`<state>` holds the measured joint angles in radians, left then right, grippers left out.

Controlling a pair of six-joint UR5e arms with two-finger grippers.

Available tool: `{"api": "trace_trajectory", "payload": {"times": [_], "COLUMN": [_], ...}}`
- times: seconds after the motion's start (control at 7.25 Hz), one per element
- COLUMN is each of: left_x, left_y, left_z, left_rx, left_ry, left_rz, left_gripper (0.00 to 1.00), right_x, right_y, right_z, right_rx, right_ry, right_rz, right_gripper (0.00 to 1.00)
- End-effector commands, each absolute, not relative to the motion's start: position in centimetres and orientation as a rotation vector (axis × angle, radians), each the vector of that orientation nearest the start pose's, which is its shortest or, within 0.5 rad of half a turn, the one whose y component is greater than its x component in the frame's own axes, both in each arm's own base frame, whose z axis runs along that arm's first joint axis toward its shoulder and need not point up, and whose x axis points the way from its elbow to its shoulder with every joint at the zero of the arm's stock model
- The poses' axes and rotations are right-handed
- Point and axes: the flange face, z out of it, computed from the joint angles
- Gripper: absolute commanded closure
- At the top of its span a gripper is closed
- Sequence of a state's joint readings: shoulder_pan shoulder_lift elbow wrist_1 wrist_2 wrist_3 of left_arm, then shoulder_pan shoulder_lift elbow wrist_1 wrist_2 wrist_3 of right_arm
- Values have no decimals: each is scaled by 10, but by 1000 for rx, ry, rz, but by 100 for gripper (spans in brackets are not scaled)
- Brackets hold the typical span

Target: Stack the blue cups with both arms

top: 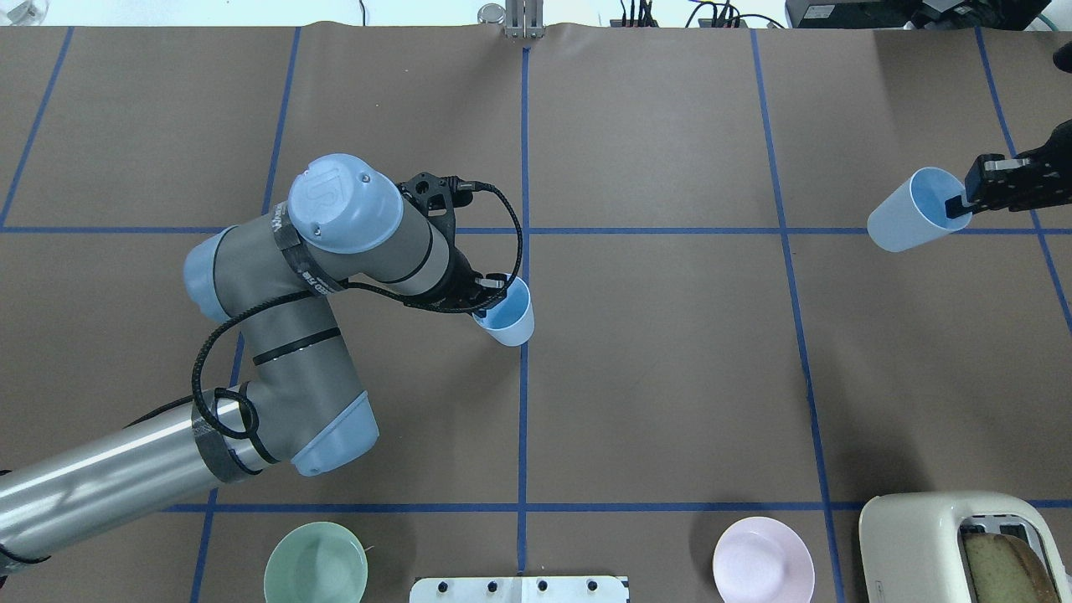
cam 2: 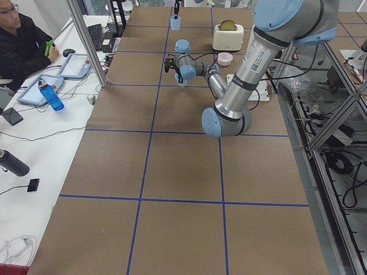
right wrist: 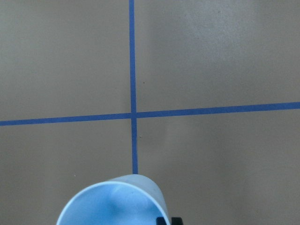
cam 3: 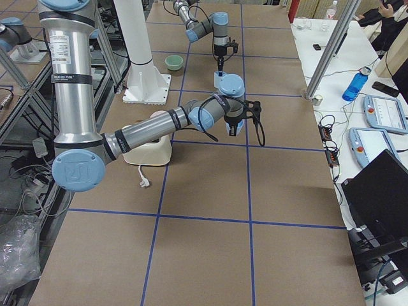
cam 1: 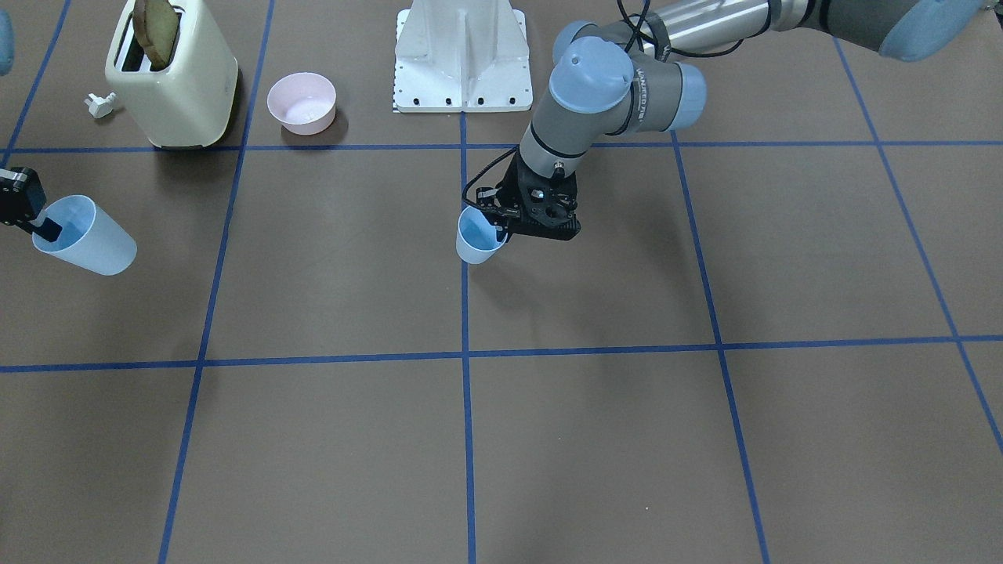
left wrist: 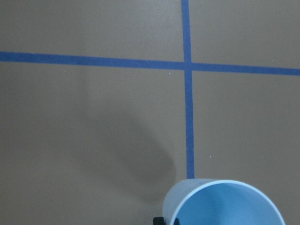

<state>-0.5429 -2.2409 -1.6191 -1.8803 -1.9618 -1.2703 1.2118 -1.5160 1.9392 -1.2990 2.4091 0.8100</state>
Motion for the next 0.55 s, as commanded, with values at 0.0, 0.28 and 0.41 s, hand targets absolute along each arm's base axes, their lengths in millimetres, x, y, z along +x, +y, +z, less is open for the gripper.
{"api": "trace_trajectory", "payload": {"times": [0.0,0.28,0.41], "left_x": [561,566,567], "left_y": [-420,-414,-414], "left_z": [198,203,202], "left_rx": [117,116,116], "left_ry": [1054,1045,1045], "left_rz": [-23,-19,-19], "left_gripper": [100,100,100], "right_x": [-119,-117,-117], "right_y": [-499,-499,-499], "right_z": [397,397,397], "right_rx": [99,102,102], "right_ry": [-1030,-1030,-1030], "right_rz": [126,129,129], "right_gripper": [100,100,100]}}
